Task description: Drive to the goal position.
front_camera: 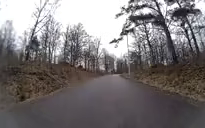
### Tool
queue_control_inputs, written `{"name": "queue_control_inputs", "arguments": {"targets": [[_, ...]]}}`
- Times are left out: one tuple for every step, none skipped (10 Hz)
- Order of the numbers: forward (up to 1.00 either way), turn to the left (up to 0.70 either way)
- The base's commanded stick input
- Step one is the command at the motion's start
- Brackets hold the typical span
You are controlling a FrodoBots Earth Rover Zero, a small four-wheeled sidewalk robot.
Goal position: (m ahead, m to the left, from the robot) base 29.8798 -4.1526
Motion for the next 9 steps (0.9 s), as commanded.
{"name": "queue_control_inputs", "arguments": {"targets": [[1.0,0.0],[1.0,0.0],[1.0,0.0],[1.0,0.0],[1.0,0.0],[1.0,0.0],[1.0,0.0],[1.0,0.0],[1.0,0.0]]}}
